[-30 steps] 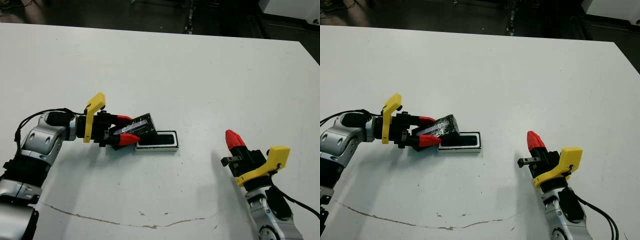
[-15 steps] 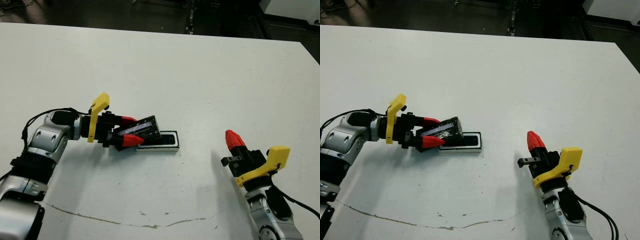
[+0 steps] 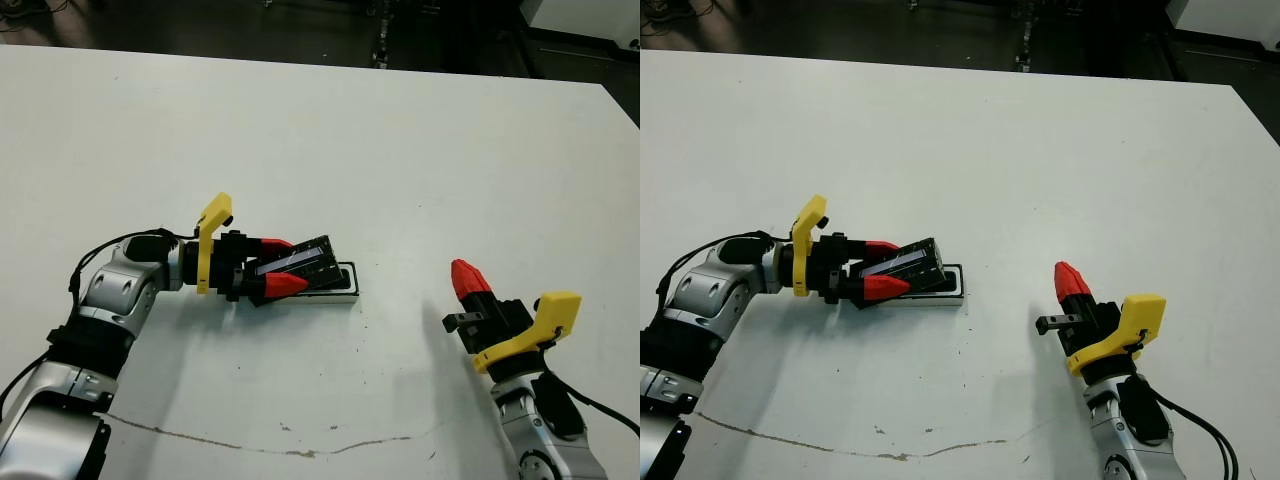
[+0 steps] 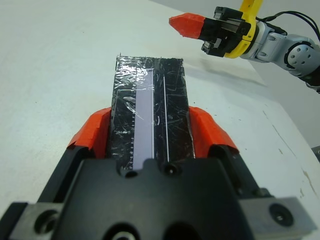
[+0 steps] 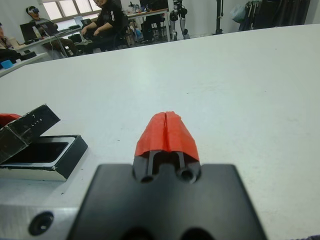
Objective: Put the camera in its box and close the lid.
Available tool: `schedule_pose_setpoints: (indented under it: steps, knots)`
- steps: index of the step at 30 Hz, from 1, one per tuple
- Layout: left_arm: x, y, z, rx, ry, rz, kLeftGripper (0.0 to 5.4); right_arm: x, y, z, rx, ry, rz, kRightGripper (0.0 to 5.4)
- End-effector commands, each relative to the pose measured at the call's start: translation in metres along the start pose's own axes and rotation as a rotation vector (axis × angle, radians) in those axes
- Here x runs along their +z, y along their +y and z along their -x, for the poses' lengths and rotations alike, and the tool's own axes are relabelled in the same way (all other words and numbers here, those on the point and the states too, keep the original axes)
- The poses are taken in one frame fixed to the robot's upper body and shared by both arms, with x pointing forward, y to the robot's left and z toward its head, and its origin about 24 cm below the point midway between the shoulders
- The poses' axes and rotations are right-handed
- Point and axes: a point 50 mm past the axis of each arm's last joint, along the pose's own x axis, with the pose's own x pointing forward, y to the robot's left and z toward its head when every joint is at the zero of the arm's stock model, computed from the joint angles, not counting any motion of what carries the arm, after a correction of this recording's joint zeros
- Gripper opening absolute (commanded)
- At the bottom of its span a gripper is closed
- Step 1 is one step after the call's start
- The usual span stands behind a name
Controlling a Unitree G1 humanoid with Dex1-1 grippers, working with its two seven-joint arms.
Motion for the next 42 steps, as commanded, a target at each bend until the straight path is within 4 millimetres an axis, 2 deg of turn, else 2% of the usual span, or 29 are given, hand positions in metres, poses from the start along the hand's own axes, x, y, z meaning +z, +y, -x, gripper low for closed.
schedule_pose_setpoints:
  steps: [1,13,29,42]
  knots:
    - [-0.023,-0.01,-0.012,-0.059,0.025,0.072,3.15,0.001,-0.004,0.001,-0.008,0.007,0.017,0.0]
    - [-0.022,-0.01,-0.014,-0.078,0.085,-0.026,3.15,0.001,-0.005,0.0,0.006,0.002,0.012,0.0]
    - [-0.023,-0.005,-0.049,-0.158,0.086,-0.022,3.15,0.001,-0.006,0.002,-0.005,0.005,0.018,0.0]
    - [-0.025,-0.008,-0.055,-0.168,0.062,-0.012,3.15,0.001,-0.006,0.002,-0.015,0.011,0.022,0.0]
